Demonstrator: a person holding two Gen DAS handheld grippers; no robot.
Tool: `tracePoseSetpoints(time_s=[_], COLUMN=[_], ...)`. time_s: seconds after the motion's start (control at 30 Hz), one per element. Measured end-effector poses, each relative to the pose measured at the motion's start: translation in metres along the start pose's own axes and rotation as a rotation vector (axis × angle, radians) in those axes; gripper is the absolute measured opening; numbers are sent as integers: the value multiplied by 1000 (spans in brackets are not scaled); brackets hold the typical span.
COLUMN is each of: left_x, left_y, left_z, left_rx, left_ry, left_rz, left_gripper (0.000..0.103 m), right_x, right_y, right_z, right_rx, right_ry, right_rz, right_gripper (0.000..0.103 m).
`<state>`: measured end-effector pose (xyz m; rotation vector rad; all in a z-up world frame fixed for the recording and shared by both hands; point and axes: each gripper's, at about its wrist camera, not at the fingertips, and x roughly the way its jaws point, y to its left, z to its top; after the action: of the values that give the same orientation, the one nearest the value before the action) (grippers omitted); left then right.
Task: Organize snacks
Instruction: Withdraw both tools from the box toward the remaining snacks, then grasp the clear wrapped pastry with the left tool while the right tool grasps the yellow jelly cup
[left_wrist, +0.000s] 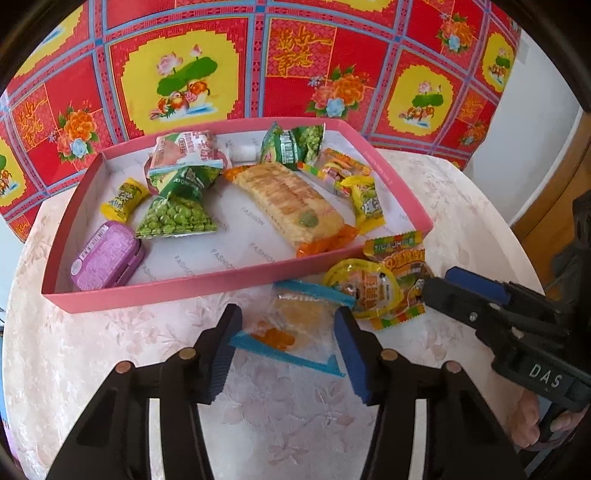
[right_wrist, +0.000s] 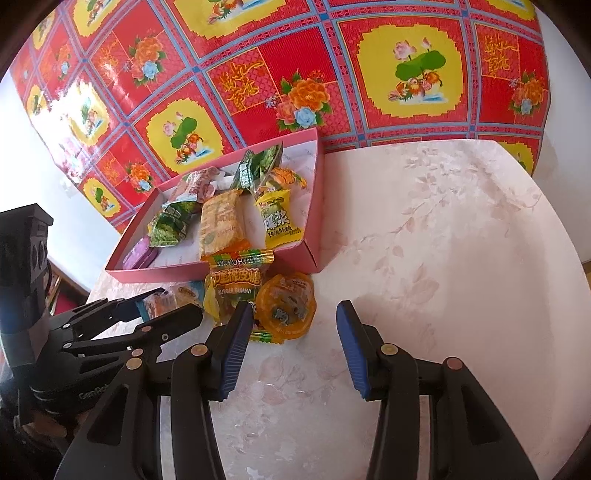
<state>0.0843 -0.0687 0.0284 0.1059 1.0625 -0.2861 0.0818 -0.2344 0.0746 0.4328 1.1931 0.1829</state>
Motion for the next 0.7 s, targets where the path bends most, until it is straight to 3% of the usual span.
tracePoseSetpoints(time_s=[0.37, 0.7], left_x=[-8, -21], left_y=[10, 41], left_z=[-7, -15], left_rx=[-17, -104], left_ry=[-11, -29], left_rz=[8, 47], left_gripper=[51, 51], right_x=[1, 10], right_y=[5, 11], right_z=[0, 4], right_rx=[-21, -34], right_ry=[4, 2], right_rz=[-3, -8], right_gripper=[48, 48])
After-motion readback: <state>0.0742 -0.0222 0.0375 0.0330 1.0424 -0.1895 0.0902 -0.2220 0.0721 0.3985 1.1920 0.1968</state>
